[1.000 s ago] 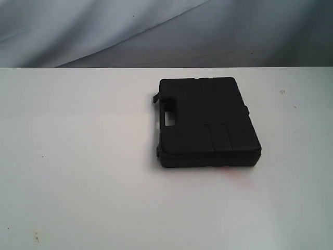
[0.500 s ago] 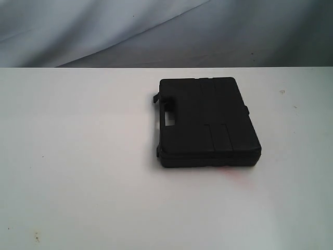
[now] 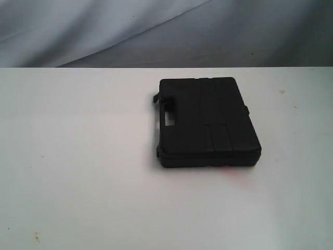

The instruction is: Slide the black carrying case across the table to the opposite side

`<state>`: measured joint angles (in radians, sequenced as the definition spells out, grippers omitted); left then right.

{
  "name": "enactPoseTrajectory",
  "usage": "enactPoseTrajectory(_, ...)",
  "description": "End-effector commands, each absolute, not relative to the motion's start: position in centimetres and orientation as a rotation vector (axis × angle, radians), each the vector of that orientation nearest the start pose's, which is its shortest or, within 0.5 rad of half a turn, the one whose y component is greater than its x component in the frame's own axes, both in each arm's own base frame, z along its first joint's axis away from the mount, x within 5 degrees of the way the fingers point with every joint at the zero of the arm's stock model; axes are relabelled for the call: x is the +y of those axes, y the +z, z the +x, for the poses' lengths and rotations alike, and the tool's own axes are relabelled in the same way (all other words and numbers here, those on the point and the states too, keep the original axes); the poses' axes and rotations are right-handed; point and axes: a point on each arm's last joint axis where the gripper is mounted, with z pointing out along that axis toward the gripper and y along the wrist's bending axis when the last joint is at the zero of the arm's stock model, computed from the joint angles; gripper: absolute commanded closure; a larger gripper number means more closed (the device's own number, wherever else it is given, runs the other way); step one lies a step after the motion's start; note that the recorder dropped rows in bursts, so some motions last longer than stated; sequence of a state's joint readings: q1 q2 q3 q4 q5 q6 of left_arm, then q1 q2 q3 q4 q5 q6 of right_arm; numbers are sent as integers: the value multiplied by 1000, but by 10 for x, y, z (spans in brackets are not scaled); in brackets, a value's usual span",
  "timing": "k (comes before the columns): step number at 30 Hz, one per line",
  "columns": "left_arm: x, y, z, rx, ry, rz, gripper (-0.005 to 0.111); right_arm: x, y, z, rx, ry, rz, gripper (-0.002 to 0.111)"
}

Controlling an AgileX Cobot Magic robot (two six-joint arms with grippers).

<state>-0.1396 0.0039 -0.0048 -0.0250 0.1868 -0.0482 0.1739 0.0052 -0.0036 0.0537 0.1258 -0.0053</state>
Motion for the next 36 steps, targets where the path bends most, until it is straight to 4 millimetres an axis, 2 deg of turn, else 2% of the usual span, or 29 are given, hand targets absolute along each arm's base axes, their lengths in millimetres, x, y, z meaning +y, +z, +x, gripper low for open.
enactPoseTrajectory(1,-8,196,55,1669,-168,55,107,10,203,56,1598,173,-102,108)
enactPoseTrajectory(4,-7,198,56,1644,-123,90,107,10,203,56,1598,173,-102,108)
enactPoseTrajectory(12,-8,202,56,1608,-169,51,107,10,203,56,1598,173,-102,108)
enactPoseTrajectory(19,-8,210,56,1524,-478,-238,107,10,203,56,1598,173,-102,108)
enactPoseTrajectory(21,-9,210,55,1542,-500,-257,107,10,203,56,1598,173,-102,108)
enactPoseTrajectory(28,-10,252,65,1553,-498,-256,107,10,203,56,1598,173,-102,108)
enactPoseTrajectory(36,-15,291,101,1678,-409,-198,107,10,203,56,1598,173,-102,108)
